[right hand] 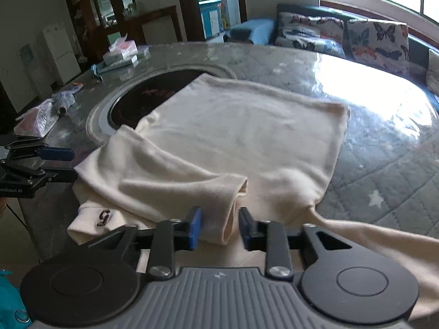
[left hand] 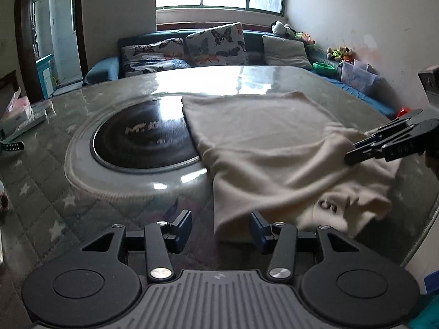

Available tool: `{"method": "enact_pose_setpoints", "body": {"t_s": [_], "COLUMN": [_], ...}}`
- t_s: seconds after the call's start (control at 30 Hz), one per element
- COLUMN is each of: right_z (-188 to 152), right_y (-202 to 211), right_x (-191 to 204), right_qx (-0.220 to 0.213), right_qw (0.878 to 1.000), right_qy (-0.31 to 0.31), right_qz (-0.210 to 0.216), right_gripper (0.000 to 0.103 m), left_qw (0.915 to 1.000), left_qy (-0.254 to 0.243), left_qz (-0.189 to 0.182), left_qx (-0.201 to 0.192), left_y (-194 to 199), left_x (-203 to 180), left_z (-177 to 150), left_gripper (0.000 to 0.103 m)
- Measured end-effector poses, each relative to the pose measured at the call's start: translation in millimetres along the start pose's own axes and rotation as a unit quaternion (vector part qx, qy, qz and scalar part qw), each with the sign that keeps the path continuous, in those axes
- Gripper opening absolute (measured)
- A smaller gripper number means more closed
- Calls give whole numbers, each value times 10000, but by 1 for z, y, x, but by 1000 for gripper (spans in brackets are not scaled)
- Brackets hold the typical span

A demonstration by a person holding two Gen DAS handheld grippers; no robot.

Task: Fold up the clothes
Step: 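Grasp the other sleeve cuff of the cream sweatshirt with the right gripper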

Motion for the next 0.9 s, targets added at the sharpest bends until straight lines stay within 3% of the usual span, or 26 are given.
{"method": "enact_pose_setpoints", "body": {"t_s": [0.07, 0.13, 0.33, 0.43, 0.67, 0.9], "right_z": [-1, 2, 28, 33, 0, 15], "right_y": [-1, 3, 40, 58, 31, 38], "right_x": [1, 4, 16, 17, 0, -3], "right_qx": [30, -29, -507, -632, -13, -329], "right_qw": [10000, 9999, 9977, 9965, 9982, 9971], "right_qy": [4, 35, 308, 356, 179, 300], "right_qz": [-79, -112, -328, -422, -574, -611], "right_gripper": [8, 4, 4, 4, 9, 11], "left_qw": [10000, 9998, 9989, 9984, 9992, 9987], "left_qy": [-64, -150, -397, -504, -399, -409], "left_qz": [12, 39, 158, 142, -6, -239], "left_qx": [-43, -112, -176, -214, -88, -181], "left_y": [0, -1, -1, 3, 7, 23], "left_x": [-1, -4, -11, -14, -8, -3], "left_z": [-2, -1, -7, -11, -16, 8], "left_gripper": [49, 48, 11, 8, 10, 11]}}
Point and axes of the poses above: each gripper's, at about its wrist camera, not at the fingertips, and y roughly against the way its jaws point, x to its left, z to its top, the point moved 9 cm from there along -y, roughly the way its jaws point, and after that the axes turned 1 degree about -y, right-handed, at the moved point
